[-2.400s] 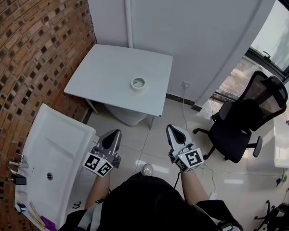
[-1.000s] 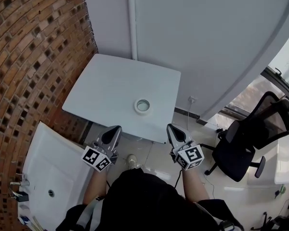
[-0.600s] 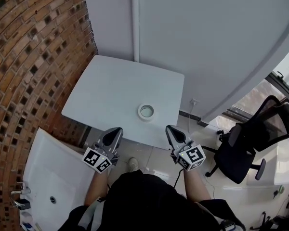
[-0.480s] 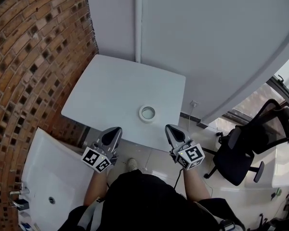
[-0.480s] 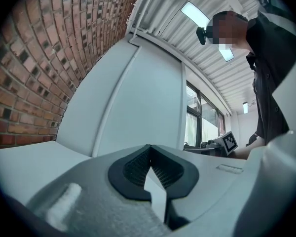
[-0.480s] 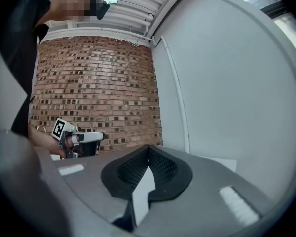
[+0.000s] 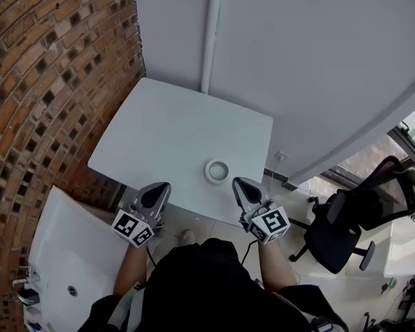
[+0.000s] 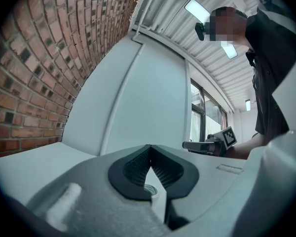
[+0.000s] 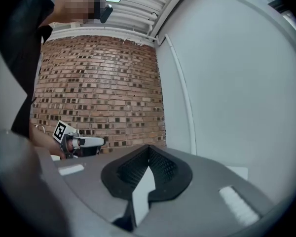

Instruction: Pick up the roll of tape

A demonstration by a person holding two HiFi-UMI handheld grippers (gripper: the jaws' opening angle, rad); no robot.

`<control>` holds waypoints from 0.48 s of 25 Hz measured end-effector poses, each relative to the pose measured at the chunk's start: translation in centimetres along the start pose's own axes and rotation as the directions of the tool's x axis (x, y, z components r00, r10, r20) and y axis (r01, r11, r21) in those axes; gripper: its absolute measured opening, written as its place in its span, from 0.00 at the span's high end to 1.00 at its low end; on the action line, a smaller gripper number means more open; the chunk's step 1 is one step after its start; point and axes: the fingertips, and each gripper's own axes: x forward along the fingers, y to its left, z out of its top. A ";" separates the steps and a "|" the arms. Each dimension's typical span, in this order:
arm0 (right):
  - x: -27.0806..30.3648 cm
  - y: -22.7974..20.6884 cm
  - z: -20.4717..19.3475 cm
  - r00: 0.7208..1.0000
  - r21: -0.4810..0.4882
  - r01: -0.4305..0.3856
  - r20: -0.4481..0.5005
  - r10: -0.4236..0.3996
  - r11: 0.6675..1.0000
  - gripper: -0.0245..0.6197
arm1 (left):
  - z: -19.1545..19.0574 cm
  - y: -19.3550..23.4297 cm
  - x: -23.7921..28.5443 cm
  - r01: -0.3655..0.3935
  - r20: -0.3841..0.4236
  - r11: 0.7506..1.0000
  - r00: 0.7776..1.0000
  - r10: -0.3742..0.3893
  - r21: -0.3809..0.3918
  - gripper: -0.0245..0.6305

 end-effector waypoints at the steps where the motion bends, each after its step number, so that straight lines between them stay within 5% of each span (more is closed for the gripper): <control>1: 0.1 -0.1 -0.1 1.000 -0.004 -0.005 -0.007 0.005 1.000 0.95 | 0.0 0.2 0.2 -0.002 0.002 1.000 1.000 0.002 -0.005 0.96; 12: 2.3 -4.2 -0.5 0.996 -0.052 -0.062 -0.073 0.058 0.997 0.95 | 0.7 -0.4 4.4 0.013 0.009 1.000 1.000 -0.014 0.014 0.96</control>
